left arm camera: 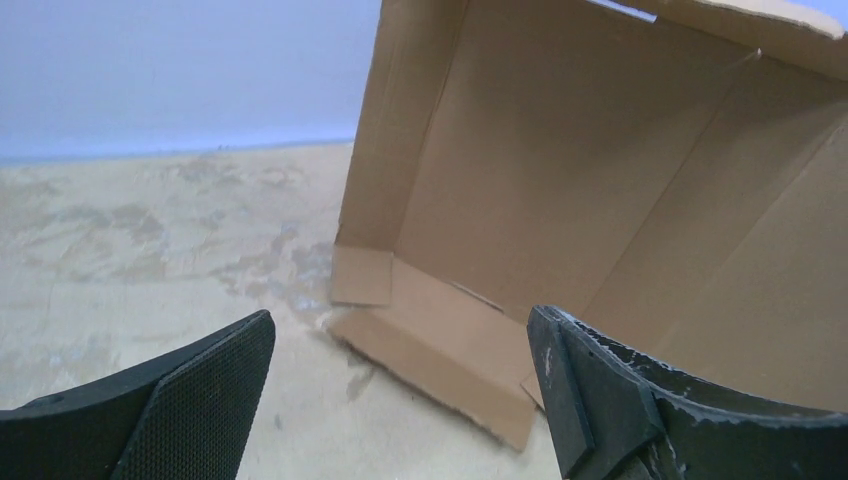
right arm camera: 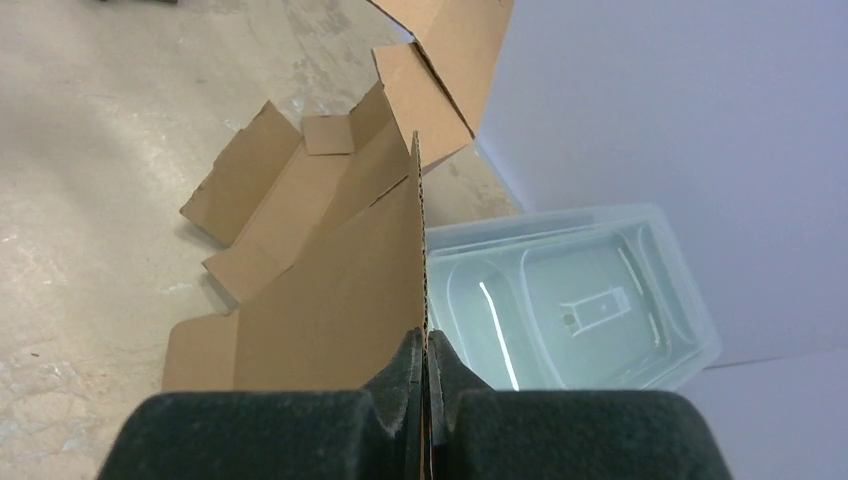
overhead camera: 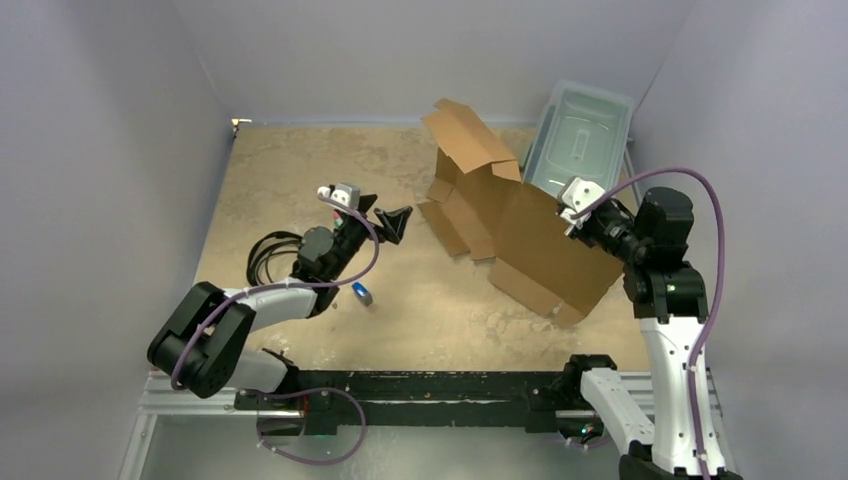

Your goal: Fold the paper box

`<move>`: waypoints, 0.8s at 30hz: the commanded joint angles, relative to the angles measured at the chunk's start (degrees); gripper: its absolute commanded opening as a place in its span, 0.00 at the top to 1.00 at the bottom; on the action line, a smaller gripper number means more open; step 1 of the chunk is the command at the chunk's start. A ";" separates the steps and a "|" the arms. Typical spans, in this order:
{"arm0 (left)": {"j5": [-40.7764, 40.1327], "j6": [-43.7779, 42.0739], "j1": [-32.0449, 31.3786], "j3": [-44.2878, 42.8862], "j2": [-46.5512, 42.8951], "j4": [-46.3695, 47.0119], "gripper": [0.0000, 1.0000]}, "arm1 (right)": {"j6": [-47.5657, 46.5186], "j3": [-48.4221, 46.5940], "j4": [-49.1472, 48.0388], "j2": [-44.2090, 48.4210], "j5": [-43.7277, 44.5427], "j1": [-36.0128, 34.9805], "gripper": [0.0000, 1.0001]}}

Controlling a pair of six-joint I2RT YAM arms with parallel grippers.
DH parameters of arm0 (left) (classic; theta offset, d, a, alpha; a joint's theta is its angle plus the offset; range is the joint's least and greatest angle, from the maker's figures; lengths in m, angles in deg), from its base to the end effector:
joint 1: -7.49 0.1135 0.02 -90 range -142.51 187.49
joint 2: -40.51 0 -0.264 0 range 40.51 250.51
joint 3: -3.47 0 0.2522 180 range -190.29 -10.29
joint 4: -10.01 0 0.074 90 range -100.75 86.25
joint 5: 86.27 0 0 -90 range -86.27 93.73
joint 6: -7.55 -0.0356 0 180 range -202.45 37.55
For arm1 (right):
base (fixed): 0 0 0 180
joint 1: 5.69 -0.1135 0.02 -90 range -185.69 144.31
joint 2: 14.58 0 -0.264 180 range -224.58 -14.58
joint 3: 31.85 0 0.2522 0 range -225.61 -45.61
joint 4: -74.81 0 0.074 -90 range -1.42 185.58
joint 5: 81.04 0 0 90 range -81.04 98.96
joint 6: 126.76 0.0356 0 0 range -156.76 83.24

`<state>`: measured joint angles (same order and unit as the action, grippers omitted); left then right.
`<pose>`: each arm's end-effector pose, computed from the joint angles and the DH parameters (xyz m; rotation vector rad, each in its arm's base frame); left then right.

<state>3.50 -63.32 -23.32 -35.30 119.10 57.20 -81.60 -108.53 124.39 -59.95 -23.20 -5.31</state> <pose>0.2321 -0.1383 0.2248 0.1474 1.4740 -0.7087 0.1490 0.0180 0.3998 -1.0287 1.5250 -0.0213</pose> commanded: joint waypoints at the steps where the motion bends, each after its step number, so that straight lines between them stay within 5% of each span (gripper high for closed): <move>1: 10.83 2.12 3.65 -3.15 0.62 8.29 0.02 | -6.46 -5.12 3.99 1.52 -4.92 0.06 1.00; 11: 22.38 1.14 12.30 -1.34 3.49 16.65 0.02 | -9.15 -9.55 9.42 4.12 -7.53 0.06 1.00; 24: 39.28 14.93 15.17 -13.45 21.29 24.66 0.04 | -11.70 -4.29 10.94 4.84 -4.71 0.06 1.00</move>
<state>35.94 -55.69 -8.30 -44.77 135.38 74.88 -90.61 -115.08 135.23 -55.66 -29.91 -5.31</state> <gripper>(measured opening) 0.971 0.007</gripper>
